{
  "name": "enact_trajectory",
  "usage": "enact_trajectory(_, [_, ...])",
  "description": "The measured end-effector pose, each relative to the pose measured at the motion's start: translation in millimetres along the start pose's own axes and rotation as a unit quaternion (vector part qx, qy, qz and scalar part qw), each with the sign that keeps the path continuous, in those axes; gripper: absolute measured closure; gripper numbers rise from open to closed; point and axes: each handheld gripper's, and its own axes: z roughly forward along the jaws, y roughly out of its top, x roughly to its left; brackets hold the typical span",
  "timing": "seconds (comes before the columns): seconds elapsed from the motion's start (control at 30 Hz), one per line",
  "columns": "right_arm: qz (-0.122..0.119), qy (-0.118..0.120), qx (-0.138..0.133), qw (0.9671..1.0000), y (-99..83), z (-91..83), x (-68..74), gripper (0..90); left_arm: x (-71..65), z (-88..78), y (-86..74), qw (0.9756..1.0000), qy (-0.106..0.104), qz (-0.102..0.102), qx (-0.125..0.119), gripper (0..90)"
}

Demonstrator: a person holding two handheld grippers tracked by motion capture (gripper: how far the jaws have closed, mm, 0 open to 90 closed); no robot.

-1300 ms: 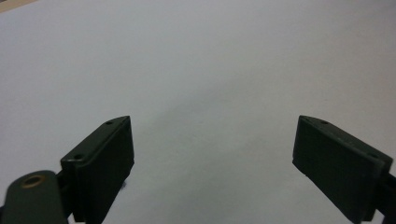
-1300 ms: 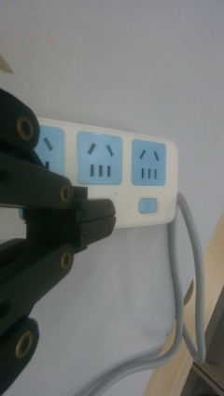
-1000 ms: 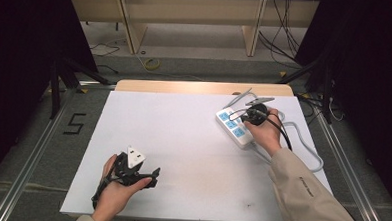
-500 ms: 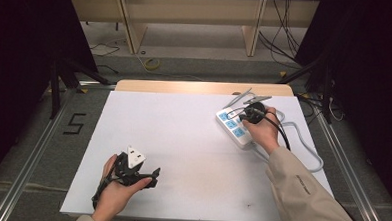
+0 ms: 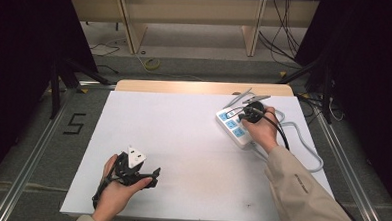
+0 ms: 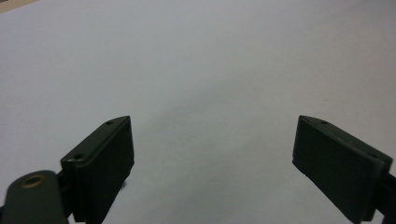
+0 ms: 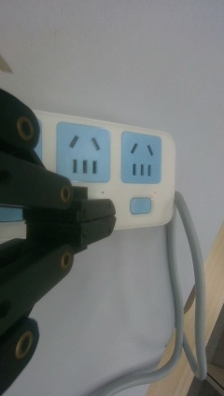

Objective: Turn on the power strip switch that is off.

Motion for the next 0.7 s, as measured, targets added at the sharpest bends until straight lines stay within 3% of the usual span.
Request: enact_trajectory(0.7, [0.001, 0.001, 0.008, 1.0000, 6.2, 6.9, 1.4, 90.0, -0.5, 0.2, 0.3, 1.0000, -0.002, 0.000, -0.001, 12.2])
